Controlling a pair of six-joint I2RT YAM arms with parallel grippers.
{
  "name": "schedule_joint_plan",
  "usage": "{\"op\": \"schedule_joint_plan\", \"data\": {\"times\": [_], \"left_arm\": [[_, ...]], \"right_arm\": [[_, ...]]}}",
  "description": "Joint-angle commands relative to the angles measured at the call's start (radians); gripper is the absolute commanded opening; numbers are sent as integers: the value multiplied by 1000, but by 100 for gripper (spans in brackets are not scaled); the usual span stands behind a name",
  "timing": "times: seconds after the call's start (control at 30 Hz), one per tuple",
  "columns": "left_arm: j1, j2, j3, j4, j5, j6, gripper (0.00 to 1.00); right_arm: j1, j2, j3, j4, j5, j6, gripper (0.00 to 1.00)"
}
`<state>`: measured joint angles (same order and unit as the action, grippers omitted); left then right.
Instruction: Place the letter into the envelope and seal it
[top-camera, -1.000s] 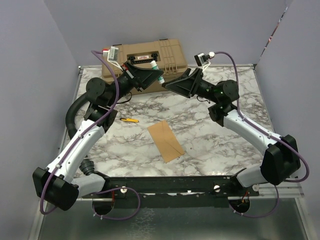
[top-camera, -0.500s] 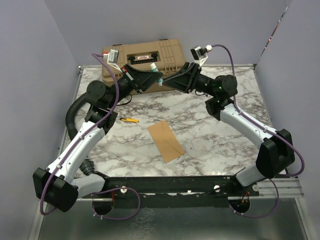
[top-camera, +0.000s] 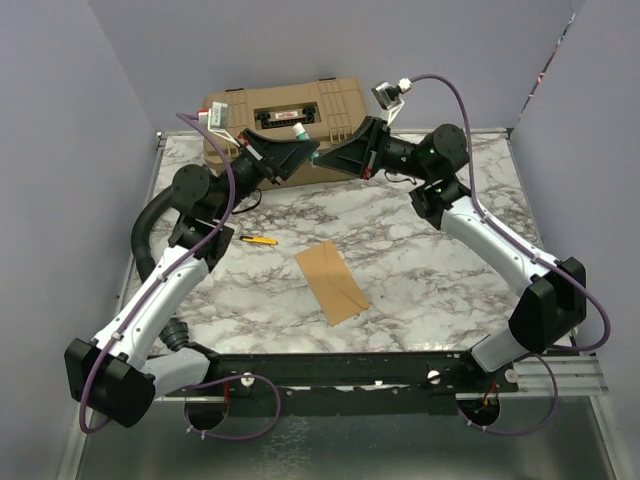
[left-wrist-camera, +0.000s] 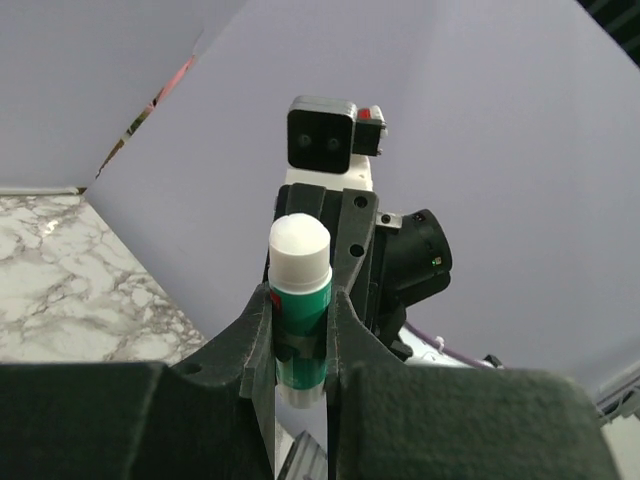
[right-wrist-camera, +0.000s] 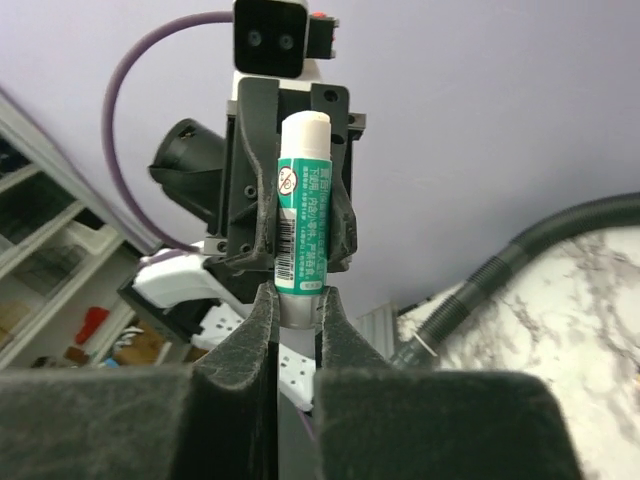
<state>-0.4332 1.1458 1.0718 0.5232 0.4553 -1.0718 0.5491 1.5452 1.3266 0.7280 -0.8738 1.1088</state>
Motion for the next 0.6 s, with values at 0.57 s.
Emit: {"op": "schedule_joint_plan", "data": {"times": [0.57], "left_arm": [[-12,19,16,-255,-210,23,26]], "right_arm": [[112,-95,89,-603,432,-631,1]]}}
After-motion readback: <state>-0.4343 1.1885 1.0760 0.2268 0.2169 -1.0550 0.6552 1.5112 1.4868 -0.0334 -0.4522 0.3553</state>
